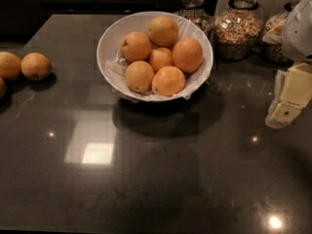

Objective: Pick orange from white bowl

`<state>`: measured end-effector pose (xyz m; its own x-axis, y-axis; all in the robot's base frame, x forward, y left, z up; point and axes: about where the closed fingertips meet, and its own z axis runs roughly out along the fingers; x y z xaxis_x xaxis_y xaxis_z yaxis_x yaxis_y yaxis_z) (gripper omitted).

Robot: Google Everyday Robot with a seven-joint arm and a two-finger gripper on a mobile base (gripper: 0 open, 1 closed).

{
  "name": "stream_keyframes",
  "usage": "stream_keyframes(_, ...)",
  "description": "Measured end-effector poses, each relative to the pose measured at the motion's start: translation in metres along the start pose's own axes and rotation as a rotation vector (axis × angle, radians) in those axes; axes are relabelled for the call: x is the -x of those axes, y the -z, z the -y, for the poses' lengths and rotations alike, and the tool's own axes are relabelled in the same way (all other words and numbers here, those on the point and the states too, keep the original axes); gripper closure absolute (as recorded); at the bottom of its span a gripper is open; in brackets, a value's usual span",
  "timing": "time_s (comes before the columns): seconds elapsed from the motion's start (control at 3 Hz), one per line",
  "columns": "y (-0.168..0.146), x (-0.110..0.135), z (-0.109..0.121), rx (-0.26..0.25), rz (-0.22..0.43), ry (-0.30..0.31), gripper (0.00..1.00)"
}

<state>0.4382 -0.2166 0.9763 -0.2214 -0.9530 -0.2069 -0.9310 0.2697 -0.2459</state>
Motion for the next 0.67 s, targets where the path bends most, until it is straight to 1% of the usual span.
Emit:
stream_keyframes(0.33,0.0,0.0,0.0,0.0,0.0,0.0,0.0)
stream_keyframes(0.67,-0.009,0.02,0.019,-0.028,0.057,0.051,0.0)
